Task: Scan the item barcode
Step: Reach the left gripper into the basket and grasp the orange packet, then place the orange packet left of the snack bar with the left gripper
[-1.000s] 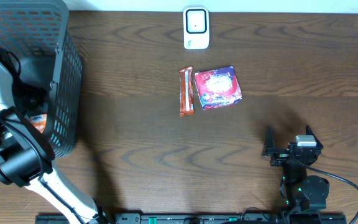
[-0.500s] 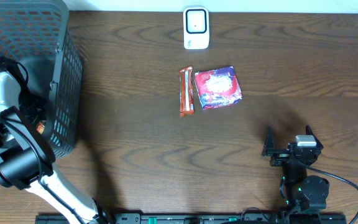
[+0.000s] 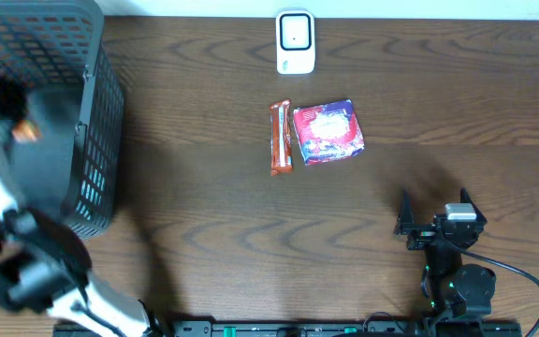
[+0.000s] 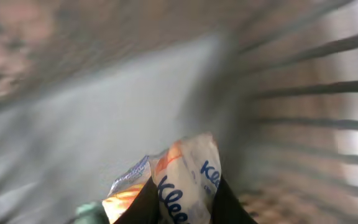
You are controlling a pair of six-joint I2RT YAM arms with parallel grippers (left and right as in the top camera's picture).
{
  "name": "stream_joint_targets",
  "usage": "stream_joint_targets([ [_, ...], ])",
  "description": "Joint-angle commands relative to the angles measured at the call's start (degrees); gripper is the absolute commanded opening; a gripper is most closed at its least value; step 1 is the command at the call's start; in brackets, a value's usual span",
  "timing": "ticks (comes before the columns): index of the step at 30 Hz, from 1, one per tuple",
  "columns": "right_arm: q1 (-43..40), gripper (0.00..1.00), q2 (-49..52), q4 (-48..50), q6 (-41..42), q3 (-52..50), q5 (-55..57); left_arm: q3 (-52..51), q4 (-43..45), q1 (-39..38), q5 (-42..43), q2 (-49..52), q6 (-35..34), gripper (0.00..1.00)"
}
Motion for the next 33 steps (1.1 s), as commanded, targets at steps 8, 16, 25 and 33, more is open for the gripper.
stream_joint_targets([
  [8,-0.5,0.99,-0.3,-0.2,-0.7,-0.1,-0.1,3.3,7.0,-6.2,13.5,-23.5,4.8,0.07],
  [16,-0.5,0.99,-0.3,-0.2,-0.7,-0.1,-0.1,1.8,-1.9,-28.5,15.5,-23.7,23.6,0.07],
  [25,-0.5,0.99,-0.3,-0.2,-0.7,-0.1,-0.1,-2.2,-9.0,-45.0,4.7,-8.2,16.0,0.07],
  [33,-0.5,0.99,-0.3,-0.2,-0.7,-0.1,-0.1,-2.2,-8.8,-49.9,4.6,10.5,5.4,0.08],
])
